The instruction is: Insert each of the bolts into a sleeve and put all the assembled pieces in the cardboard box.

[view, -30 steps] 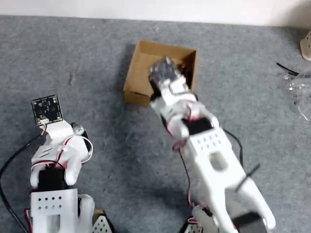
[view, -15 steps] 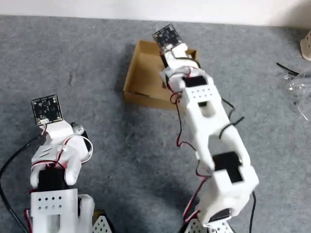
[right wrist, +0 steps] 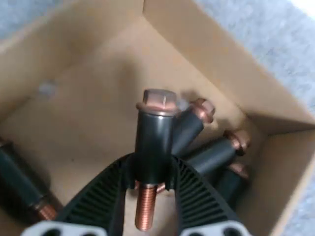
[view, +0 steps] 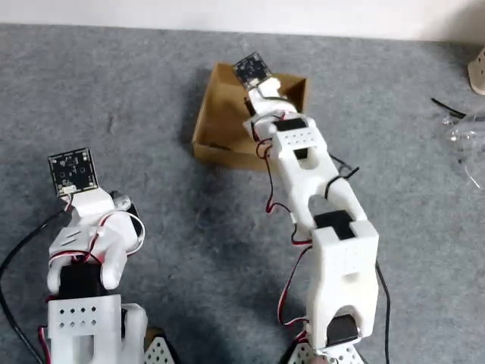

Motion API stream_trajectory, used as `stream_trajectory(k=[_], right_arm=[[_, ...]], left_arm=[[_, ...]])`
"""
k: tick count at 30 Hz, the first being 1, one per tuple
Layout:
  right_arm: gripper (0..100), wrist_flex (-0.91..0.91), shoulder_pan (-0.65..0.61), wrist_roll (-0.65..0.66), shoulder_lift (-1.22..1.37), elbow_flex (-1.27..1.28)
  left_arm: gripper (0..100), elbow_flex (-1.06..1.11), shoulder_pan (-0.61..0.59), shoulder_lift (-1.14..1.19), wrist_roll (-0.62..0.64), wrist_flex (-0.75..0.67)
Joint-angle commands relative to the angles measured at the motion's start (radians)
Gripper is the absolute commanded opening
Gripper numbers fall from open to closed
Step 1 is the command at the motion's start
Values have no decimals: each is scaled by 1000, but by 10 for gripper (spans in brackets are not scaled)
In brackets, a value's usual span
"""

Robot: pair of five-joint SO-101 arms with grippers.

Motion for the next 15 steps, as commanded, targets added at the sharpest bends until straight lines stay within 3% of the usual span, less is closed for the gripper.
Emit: stream_trajectory(k=[1,7,15], right_arm=[[6,-4,-15,14,-12,-73],[16,-2,-18,11,-12,-71],[196,68,-4,9,-42,-73]], left_arm=[[11,-51,-5,2,11,-21],[11,-51,-5,4,11,-21],[11,-51,-5,4,11,-21]])
